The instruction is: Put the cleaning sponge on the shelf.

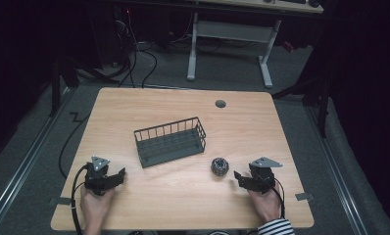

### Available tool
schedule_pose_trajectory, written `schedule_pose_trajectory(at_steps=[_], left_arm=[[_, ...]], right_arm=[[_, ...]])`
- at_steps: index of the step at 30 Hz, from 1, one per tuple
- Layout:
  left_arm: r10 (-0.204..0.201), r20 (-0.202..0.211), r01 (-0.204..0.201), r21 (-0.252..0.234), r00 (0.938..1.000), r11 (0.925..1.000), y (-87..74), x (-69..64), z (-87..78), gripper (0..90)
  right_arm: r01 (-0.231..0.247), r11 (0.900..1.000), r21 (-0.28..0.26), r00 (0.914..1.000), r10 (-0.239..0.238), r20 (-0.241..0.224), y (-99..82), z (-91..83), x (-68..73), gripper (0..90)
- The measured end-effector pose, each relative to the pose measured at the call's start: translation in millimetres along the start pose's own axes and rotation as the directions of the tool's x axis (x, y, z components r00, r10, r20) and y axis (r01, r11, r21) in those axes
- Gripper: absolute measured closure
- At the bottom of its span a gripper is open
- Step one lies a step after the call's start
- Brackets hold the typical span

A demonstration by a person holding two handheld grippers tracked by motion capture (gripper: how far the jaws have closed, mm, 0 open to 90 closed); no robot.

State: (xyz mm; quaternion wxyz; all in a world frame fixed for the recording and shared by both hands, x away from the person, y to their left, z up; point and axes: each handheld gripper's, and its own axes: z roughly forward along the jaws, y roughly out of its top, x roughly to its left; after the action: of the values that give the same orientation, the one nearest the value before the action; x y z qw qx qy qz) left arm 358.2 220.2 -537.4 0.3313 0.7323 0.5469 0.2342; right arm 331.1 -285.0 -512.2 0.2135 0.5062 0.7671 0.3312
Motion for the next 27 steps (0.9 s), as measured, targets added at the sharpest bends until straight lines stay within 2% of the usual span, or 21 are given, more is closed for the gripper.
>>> schedule_pose_trajectory(at_steps=[7, 11, 16, 20, 27], left_arm=[[0.0, 0.0, 0.0, 0.0, 1.0, 1.0, 0.0, 0.1, -0.1, 26.6], [-0.003, 0.002, 0.003, -0.001, 1.0, 1.0, -0.1, 0.4, -0.1, 26.6], [-0.005, 0.003, 0.005, -0.001, 1.0, 1.0, 0.0, 0.6, -0.2, 26.6], [-0.006, 0.005, 0.006, -0.001, 1.0, 1.0, 0.0, 0.8, -0.3, 26.6], [-0.007, 0.005, 0.007, -0.002, 1.0, 1.0, -0.1, 0.9, -0.2, 26.6]], right_arm=[[0.049, 0.9988, -0.003, 0.9977, -0.049, -0.046, 3.6, -6.9, 13.0, 28.6], [0.093, 0.9956, -0.014, 0.9928, -0.093, -0.076, 11.0, -10.8, 24.4, 26.7], [0.123, 0.9924, -0.003, 0.9877, -0.123, -0.097, 20.1, -6.4, 34.5, 23.8], [0.139, 0.9902, 0.011, 0.9851, -0.137, -0.104, 26.4, 0.8, 38.5, 22.1], [0.124, 0.9915, 0.038, 0.9869, -0.119, -0.108, 32.5, 13.2, 38.8, 20.9]])
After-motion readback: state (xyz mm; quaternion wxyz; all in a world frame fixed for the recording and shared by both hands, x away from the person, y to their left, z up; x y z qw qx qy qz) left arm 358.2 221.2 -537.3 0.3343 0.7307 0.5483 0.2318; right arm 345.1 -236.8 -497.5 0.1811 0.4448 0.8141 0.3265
